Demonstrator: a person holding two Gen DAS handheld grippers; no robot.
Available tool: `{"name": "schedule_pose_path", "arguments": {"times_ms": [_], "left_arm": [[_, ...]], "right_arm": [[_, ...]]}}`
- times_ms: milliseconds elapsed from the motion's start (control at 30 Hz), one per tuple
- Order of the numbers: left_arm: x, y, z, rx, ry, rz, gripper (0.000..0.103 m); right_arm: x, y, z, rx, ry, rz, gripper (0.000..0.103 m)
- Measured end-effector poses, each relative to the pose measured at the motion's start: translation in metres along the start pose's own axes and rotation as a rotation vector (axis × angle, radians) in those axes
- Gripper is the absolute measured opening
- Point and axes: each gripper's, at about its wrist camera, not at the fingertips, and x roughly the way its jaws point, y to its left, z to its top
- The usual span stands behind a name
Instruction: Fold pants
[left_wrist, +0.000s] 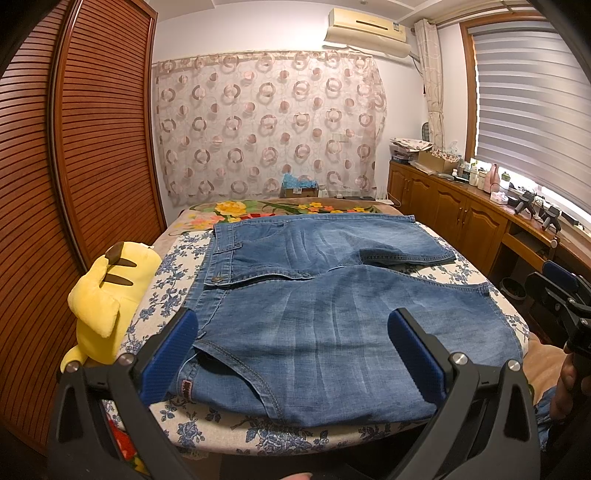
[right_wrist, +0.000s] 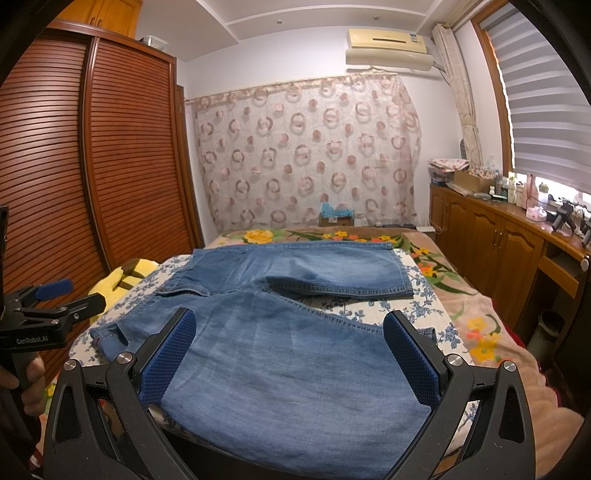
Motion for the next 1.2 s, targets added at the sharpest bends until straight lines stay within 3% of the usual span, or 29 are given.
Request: {"name": "schedule_pose_path", "arguments": {"times_ms": [333, 533, 667, 1200], "left_arm": [[0.0, 0.0, 0.0, -0.001, 0.001, 0.0, 0.103], [-0.002, 0.004, 0.004, -0.004, 0.033, 0.011, 0.103], [0.008, 0.012, -0.002, -0.012, 0.058, 0.021, 0.103], [0.041, 0.057, -0.027, -0.053, 0.138, 0.093, 0.103]], "right_arm": [[-0.001, -0.005, -0.002, -0.001, 0.001, 0.0, 0.103], [0.004, 0.004, 0.004, -0.009, 0.03, 0.004, 0.103], [0.008, -0.011, 0.0, -0.009, 0.047, 0.003, 0.103], [0.06, -0.056, -0.039, -0.014, 0.228, -0.034, 0.103]]}}
